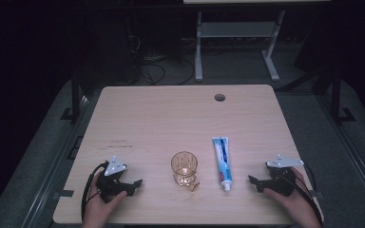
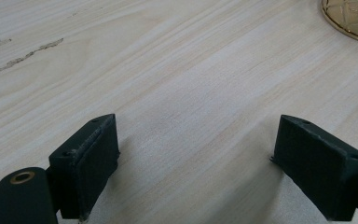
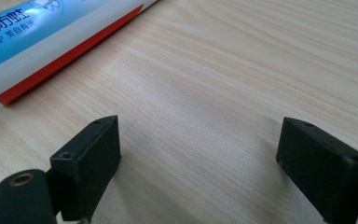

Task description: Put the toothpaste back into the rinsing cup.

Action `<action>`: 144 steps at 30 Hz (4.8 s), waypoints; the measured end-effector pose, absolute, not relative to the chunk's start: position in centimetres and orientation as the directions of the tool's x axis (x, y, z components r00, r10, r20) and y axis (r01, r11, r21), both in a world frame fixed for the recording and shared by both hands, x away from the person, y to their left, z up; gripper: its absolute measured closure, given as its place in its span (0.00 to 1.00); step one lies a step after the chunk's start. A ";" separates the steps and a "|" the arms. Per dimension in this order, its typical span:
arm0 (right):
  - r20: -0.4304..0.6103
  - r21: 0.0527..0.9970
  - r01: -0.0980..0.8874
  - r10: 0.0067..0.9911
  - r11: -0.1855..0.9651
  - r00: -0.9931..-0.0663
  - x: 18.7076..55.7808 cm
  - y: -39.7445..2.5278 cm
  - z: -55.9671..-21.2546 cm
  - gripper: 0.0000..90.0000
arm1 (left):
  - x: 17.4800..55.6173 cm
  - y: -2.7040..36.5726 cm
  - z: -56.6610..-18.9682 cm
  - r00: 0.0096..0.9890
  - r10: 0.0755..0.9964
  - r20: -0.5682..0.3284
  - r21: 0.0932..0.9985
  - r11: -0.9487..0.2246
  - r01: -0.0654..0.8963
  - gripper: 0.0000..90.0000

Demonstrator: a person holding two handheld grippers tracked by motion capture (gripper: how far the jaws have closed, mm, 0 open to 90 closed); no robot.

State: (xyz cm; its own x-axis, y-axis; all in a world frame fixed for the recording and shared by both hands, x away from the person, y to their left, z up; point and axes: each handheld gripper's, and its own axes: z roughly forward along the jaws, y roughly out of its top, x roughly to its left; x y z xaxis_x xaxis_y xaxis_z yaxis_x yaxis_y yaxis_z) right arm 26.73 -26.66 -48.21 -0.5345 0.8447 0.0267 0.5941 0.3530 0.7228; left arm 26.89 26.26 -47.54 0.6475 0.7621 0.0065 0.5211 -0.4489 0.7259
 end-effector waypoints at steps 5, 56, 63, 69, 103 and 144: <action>0.026 0.723 0.592 0.844 0.354 -0.536 26.7 -26.7 -48.2 0.14 | 26.9 26.3 -47.5 0.647 0.762 0.001 0.728 -0.444 0.522 0.14; 0.228 0.779 0.553 0.689 0.295 -0.688 26.5 -22.7 -42.5 1.00 | 27.0 26.2 -47.5 0.638 0.770 0.007 0.726 -0.443 0.526 0.14; 0.233 0.780 0.544 0.664 0.308 -0.710 26.9 -21.3 -42.4 1.00 | 27.0 26.2 -47.5 0.638 0.770 0.007 0.726 -0.443 0.526 0.14; 0.233 0.778 0.536 0.641 0.329 -0.731 27.3 -20.0 -42.5 1.00 | 27.0 26.2 -47.5 0.639 0.770 0.007 0.726 -0.443 0.526 0.14; 0.256 0.724 0.559 0.595 0.404 -0.762 28.3 -16.4 -45.0 1.00 | 27.0 26.2 -47.5 0.639 0.769 0.007 0.725 -0.444 0.527 0.14; 0.225 0.703 0.602 0.684 0.380 -0.694 29.1 -20.2 -45.6 1.00 | 26.9 26.3 -47.5 0.643 0.766 0.007 0.725 -0.447 0.524 0.14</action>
